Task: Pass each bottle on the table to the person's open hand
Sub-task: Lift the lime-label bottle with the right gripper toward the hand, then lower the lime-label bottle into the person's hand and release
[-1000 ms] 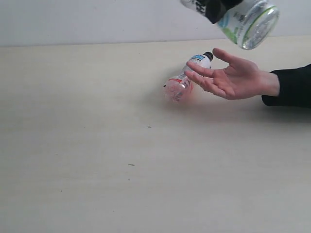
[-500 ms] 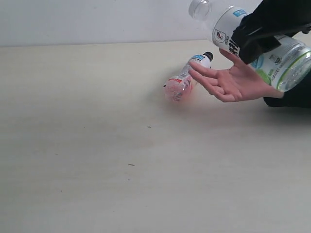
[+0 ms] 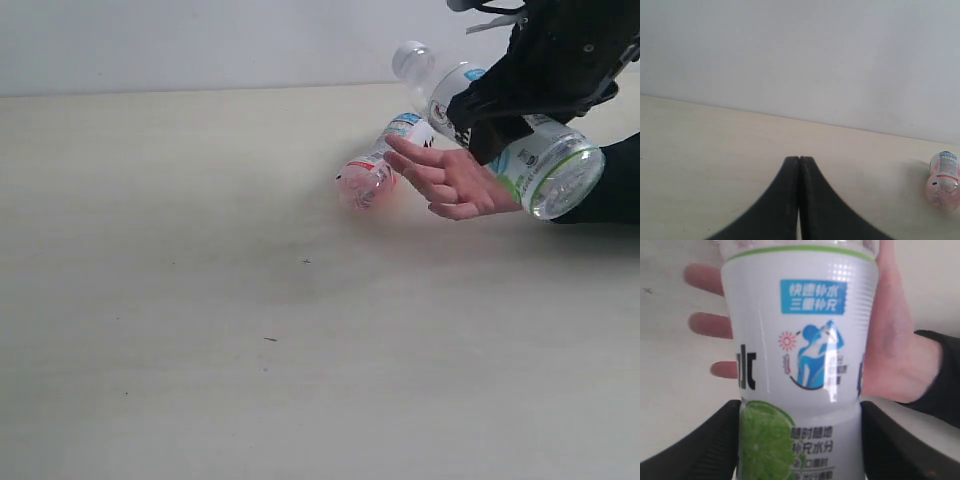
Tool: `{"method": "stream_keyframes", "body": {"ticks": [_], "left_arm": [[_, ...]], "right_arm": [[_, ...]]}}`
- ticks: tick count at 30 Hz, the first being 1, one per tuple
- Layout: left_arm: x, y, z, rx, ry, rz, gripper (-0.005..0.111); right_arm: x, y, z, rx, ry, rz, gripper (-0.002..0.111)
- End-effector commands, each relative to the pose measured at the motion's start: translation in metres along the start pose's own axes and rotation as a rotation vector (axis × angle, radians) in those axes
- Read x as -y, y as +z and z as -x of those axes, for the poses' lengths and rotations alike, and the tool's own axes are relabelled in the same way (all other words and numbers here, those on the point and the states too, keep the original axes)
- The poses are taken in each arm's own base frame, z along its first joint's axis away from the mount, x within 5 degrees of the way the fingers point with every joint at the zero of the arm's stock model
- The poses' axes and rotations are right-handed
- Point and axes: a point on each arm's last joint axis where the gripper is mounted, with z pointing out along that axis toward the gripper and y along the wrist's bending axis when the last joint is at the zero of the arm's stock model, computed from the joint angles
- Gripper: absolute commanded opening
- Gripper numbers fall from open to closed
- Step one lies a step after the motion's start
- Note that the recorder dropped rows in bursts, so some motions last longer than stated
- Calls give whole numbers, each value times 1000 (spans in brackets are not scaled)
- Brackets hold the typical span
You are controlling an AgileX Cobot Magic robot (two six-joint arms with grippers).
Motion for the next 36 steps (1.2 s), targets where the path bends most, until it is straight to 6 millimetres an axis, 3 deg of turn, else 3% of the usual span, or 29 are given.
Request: {"method": "stream_keyframes", "body": {"ticks": [1,6,9,14,20,28,36], "left_arm": [[0,-1,1,12,2,-1,0],[0,-1,1,12,2,-1,0],[0,-1,1,12,2,-1,0],[0,-1,1,12,2,-1,0],[0,-1,1,12,2,-1,0],[0,-1,1,12,2,-1,0],[0,-1,1,12,2,-1,0]], "right_arm": [[16,28,6,-23,91,-15,0],[15,67,18,-2,106,-8,1],[15,79,19,-20,101,-10,21],[15,80,18,-24,99,-11,53],[15,80,19,-20,107,-12,73],[15,80,20,-5,129,-11,79],[16,60,25,79,149,-13,79]]}}
